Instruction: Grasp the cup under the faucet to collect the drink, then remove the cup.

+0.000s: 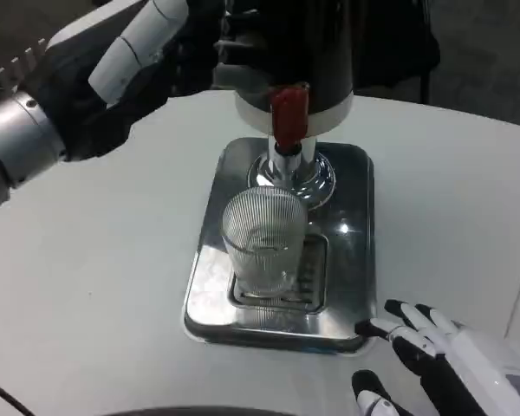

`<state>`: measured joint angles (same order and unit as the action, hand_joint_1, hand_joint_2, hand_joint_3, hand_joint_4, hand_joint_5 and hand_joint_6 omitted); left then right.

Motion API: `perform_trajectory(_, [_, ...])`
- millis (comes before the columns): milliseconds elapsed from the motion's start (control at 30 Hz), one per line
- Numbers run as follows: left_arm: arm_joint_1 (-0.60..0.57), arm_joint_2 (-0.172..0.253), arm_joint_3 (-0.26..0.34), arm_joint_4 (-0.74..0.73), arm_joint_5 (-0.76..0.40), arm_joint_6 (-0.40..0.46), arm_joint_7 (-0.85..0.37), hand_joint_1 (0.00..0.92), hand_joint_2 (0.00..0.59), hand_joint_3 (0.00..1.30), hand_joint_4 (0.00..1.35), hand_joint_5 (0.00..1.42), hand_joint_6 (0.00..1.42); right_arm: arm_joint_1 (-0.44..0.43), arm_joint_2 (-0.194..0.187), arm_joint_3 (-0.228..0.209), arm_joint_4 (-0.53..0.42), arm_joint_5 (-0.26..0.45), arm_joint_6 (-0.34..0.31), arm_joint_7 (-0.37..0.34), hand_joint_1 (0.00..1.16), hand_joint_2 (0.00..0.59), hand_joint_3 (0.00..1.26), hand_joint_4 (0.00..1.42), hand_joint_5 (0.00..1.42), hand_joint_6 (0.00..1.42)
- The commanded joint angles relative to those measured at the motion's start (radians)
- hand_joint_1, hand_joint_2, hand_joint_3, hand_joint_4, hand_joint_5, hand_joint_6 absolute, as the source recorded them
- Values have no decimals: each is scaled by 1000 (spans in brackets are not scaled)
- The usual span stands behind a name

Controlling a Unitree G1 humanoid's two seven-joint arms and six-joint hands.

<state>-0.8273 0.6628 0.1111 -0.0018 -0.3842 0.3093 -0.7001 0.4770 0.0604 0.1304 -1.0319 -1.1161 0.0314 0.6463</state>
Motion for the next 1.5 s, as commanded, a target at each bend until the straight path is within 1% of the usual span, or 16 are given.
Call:
perform_trajectory(33, [29,4,21,-52,21,8,34,0,81,345,328,402,401,8,8,0,-15,4,-7,-3,15,488,196,41,0,1])
perform_trajectory(100, [40,13,24,-63,33,10,46,0,81,370,354,434,428,7,8,0,-15,5,-8,-2,15,488,196,41,0,1])
perform_trajectory(167, [44,19,18,-55,51,5,44,0,80,355,321,405,416,6,8,1,-15,7,-10,-2,15,488,196,41,0,1])
perform_trajectory(300, [30,10,-4,-11,91,-23,33,0,80,337,293,385,410,18,12,-4,-15,10,-25,-12,15,488,196,41,0,1])
perform_trajectory(533, [4,-20,-43,100,143,-92,14,0,80,328,278,367,403,51,28,-30,-15,28,-65,-29,15,488,196,41,0,1])
perform_trajectory(767, [-22,-66,-76,180,183,-182,-5,0,80,315,265,351,394,74,48,-55,-15,48,-107,-32,15,488,196,41,0,1])
perform_trajectory(933, [-30,-76,-81,175,197,-212,-8,0,80,314,265,349,393,107,62,-62,-15,58,-139,-43,15,488,196,41,0,1])
perform_trajectory(1133, [-42,-86,-91,174,208,-231,-15,0,79,314,271,354,393,108,70,-71,-15,63,-156,-46,15,488,196,41,0,1])
perform_trajectory(1233, [-40,-103,-97,186,201,-250,-27,0,78,314,272,356,393,116,72,-78,-15,69,-166,-48,15,488,196,41,0,1])
perform_trajectory(1333, [-39,-118,-101,219,196,-261,-48,0,89,295,244,334,393,121,76,-86,-15,75,-175,-47,15,488,196,41,0,1])
perform_trajectory(1400, [-34,-131,-109,252,196,-280,-68,0,89,285,220,310,361,119,78,-89,-15,76,-179,-47,15,488,196,41,0,1])
perform_trajectory(1500, [-26,-145,-115,292,202,-309,-87,0,92,279,213,295,351,118,80,-93,-15,79,-178,-43,15,488,196,42,1,1])
